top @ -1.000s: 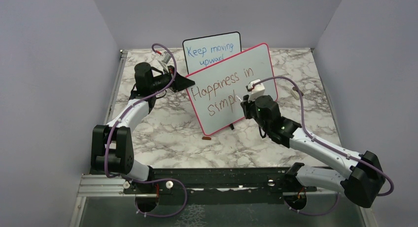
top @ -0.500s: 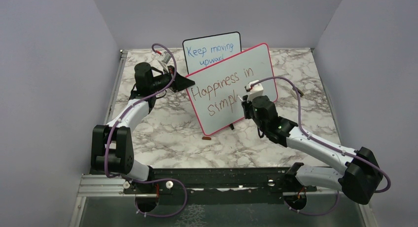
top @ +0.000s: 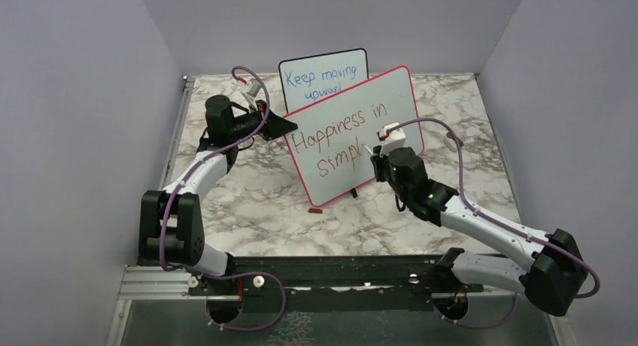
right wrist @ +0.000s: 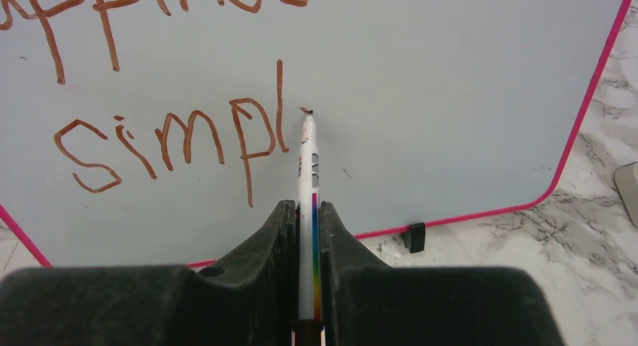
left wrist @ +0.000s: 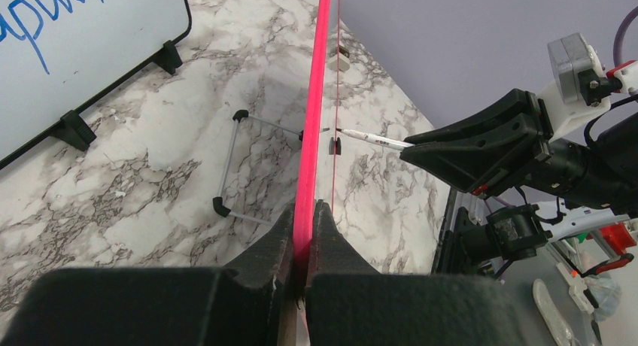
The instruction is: Write a sentence on the whiteboard
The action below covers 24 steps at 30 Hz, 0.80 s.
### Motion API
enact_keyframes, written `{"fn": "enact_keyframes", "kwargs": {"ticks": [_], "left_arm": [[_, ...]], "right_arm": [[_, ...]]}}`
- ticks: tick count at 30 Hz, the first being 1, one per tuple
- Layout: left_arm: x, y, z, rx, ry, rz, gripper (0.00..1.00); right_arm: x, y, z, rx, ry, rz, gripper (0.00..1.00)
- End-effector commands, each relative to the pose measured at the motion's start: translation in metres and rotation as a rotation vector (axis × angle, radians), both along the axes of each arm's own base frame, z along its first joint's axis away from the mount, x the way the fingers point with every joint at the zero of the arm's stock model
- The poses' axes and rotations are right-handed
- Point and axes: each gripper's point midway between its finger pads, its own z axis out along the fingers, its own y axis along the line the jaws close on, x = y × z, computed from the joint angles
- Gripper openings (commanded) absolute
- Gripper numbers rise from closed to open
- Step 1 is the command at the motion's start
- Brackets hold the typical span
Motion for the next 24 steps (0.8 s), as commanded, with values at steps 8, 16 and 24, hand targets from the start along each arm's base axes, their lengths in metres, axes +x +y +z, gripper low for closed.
{"fn": "enact_keyframes", "kwargs": {"ticks": [8, 16, 24], "left_arm": [[0.005, 0.003, -0.0398, 0.076, 0.076, 0.043, 0.0], [0.0049, 0.0029, -0.0398, 0.076, 0.076, 0.043, 0.0], [0.0054, 0.0031, -0.0403, 0.076, 0.078, 0.043, 0.0]], "right_arm": [[-0.0059, -0.0027, -0.0078, 0.018, 0.022, 0.001, 0.01], [-0.0006, 0.0011, -0.0048, 0.033, 0.001, -0.002, 0.01], [0.0033, 0.0028, -0.0044, 0.033, -0.008, -0.009, 0.01]]}}
